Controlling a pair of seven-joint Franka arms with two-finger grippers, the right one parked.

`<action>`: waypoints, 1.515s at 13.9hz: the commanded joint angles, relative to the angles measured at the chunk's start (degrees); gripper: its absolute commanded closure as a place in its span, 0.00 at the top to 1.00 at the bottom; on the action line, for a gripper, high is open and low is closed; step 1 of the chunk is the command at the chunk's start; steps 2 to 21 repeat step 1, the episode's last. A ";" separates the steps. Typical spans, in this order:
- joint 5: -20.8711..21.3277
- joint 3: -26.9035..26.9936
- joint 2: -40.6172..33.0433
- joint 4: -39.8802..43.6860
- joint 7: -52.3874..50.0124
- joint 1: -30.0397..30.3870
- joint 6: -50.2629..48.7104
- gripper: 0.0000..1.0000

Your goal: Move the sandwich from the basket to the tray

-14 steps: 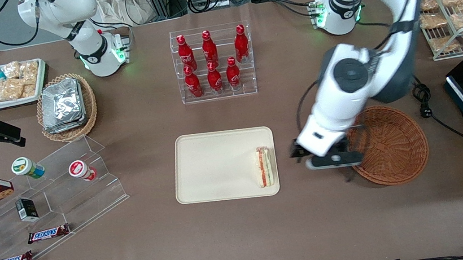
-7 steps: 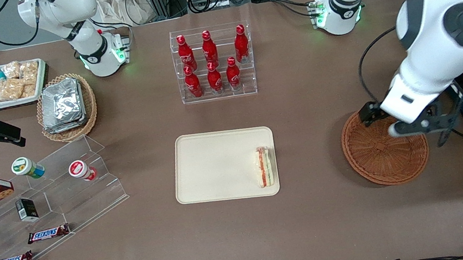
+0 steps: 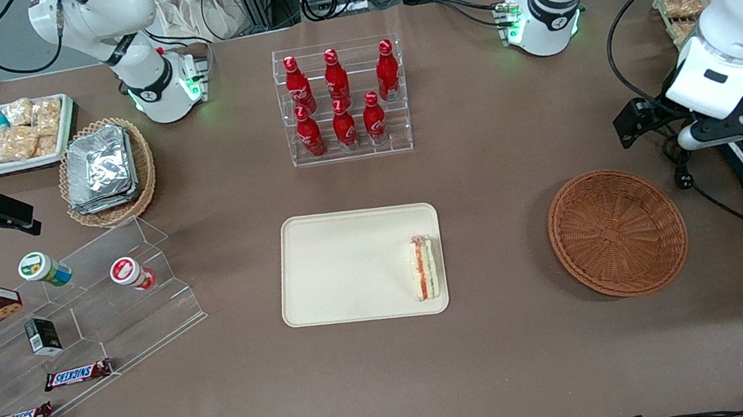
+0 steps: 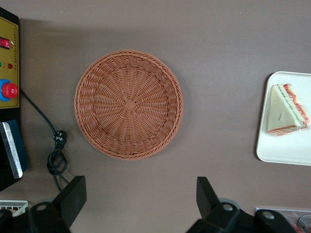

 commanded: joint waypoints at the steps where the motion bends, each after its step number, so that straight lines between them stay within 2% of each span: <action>1: -2.65 -0.63 -1.26 -1.28 1.03 0.98 -0.43 1.00; 21: -2.65 -0.63 -1.26 -1.28 1.03 0.98 -0.43 1.00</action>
